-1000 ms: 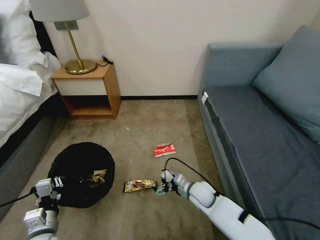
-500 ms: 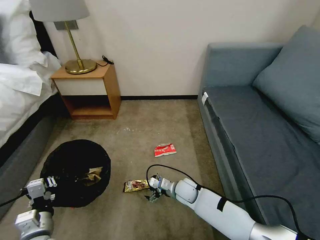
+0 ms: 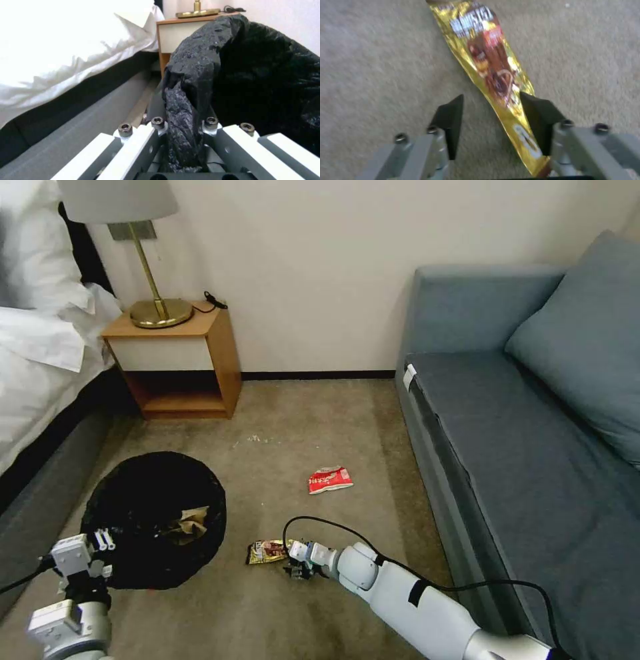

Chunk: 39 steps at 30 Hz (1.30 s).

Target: Pick up the trash bin, then pick up the garbage on the floor and place it into the trash bin.

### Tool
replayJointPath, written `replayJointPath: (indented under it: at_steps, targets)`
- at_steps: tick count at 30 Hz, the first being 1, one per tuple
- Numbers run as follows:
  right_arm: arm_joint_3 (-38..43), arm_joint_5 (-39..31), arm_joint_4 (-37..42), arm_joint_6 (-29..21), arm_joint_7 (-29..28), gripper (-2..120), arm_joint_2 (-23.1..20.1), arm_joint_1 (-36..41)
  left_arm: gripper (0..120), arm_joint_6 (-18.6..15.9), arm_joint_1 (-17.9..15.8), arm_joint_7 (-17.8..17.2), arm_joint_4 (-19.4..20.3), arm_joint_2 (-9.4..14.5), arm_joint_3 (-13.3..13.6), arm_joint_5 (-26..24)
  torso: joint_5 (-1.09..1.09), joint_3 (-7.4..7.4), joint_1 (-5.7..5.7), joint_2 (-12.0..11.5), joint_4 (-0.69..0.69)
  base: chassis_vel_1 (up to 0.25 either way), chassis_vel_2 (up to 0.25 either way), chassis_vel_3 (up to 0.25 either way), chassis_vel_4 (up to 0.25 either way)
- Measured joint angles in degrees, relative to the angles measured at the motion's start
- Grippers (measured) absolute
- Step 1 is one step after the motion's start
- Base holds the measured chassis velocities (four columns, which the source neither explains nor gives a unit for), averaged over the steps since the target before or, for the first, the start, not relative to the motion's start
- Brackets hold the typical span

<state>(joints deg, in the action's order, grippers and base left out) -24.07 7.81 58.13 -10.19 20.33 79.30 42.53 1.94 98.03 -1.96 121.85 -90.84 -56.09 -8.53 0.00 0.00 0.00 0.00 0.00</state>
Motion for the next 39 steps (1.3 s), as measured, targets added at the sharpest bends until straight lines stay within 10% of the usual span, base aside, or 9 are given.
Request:
replayJointPath:
  at_steps: [12,26,39]
  targets:
    - [2.5,1.4,-1.1,0.5,-1.9,0,1.2,1.2,6,0.0,0.1,0.0,-0.2,0.5,0.1,0.0,0.00,0.00,0.00,0.0,0.00,0.000,0.000,0.000,0.000]
    - [4.3,0.0,0.7,1.4,-3.0,0,0.4,1.9,6,0.0,-0.4,0.1,-1.3,1.7,0.5,0.0,0.01,0.00,0.00,0.0,0.01,0.000,0.000,0.000,0.000]
    - [8.1,-13.9,20.5,3.0,-7.0,0,-11.6,7.3,6,0.0,-1.3,0.1,-3.4,3.7,0.5,-1.1,0.01,0.00,0.00,0.0,0.00,0.000,0.000,0.000,0.000]
